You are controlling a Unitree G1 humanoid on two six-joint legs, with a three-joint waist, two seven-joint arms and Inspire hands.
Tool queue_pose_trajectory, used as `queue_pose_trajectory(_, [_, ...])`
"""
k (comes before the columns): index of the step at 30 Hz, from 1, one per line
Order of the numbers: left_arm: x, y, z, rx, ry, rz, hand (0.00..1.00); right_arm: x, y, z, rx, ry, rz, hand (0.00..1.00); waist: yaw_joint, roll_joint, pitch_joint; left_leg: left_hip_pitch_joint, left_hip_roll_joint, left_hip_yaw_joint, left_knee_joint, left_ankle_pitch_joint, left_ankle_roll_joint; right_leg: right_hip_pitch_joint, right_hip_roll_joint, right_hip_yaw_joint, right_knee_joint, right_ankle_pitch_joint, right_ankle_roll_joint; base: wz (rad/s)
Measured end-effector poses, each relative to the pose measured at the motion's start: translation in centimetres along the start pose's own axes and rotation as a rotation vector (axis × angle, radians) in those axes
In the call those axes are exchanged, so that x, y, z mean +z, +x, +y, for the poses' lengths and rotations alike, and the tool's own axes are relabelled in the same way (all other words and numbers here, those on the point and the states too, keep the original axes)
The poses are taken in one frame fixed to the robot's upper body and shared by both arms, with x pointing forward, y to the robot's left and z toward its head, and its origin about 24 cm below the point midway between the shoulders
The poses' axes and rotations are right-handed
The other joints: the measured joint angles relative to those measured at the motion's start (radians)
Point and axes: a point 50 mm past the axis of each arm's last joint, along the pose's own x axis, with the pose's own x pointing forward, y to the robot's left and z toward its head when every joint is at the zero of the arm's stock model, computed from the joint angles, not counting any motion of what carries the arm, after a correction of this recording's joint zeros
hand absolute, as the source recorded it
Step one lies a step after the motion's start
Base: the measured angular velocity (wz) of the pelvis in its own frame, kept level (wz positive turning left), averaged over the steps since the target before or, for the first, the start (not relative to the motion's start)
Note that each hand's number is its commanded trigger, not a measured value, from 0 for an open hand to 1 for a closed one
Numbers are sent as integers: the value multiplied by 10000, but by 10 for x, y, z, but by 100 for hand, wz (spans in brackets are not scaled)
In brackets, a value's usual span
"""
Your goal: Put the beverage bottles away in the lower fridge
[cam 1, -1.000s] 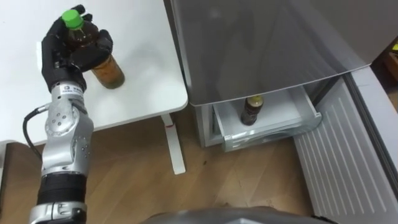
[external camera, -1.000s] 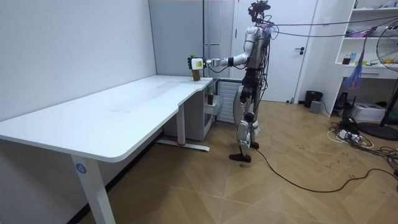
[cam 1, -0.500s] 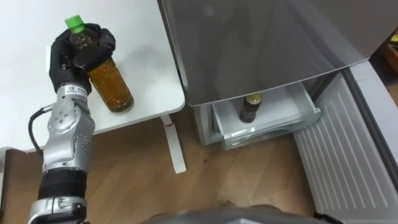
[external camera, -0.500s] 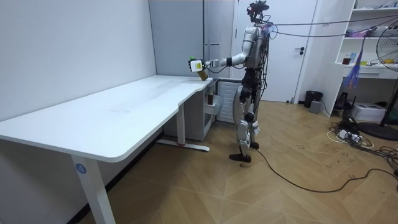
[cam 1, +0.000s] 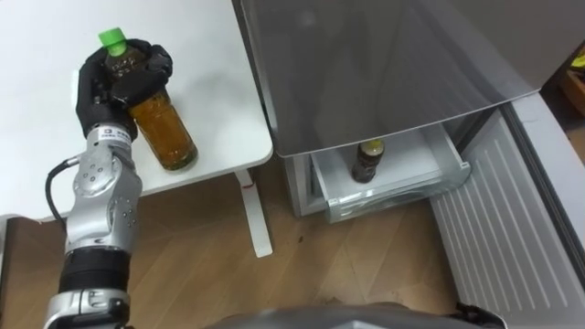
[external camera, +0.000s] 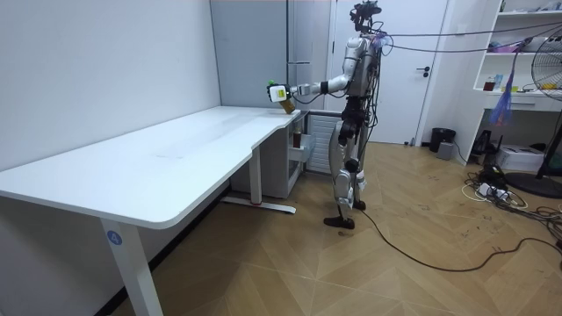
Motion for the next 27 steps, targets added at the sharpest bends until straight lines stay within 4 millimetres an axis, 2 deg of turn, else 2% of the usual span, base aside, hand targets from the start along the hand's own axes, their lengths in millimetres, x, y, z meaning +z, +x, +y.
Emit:
queue_pose_trajectory(3, [1, -1, -7, -251, 43, -74, 100, 15, 1, 11, 524, -351, -575, 0, 61, -16, 5, -28, 5, 3, 1, 0, 0, -26, 0, -13, 12, 0, -1, 0])
queue_pose_trajectory(7, [3, -6, -30, -1043, -189, -256, 100, 31, 0, 27, 1315, -954, -1273, 0, 520, -60, 7, -107, 9, -6, 5, 0, 0, -41, 3, -9, 12, 6, -8, 1])
queue_pose_trajectory(9, [8, -12, -39, -1486, -196, -478, 100, 41, -2, 34, 1638, -1406, -1673, 0, 612, -59, 7, -180, 4, -44, 69, -1, 0, -53, 1, -61, 14, 8, -11, 10])
queue_pose_trajectory(14, [15, -27, -61, -2738, -393, -848, 100, 65, -10, 55, 2400, -2421, -2911, 0, 860, -59, 7, -251, 0, -238, 131, 0, -1, 53, -8, -511, 16, 7, -10, 17])
queue_pose_trajectory(20, [14, -37, -65, -3097, -534, -891, 100, 86, -21, 78, 3423, -3575, -3971, 0, 1209, -149, 12, -287, -1, -252, 180, 1, -2, 72, -8, -561, 23, 6, -10, 3])
queue_pose_trajectory(23, [14, -38, -66, -3287, -546, -902, 100, 88, -24, 85, 3900, -3767, -4156, 0, 1378, -220, 19, -352, -17, -357, 258, 1, -1, 93, -8, -634, 17, 7, -10, 9])
queue_pose_trajectory(27, [8, -42, -65, -3507, -679, -643, 100, 92, -29, 91, 4429, -4029, -4421, 0, 1414, -231, 25, -365, -30, -482, 328, 1, -2, 172, 1, -706, 7, 7, -10, 11])
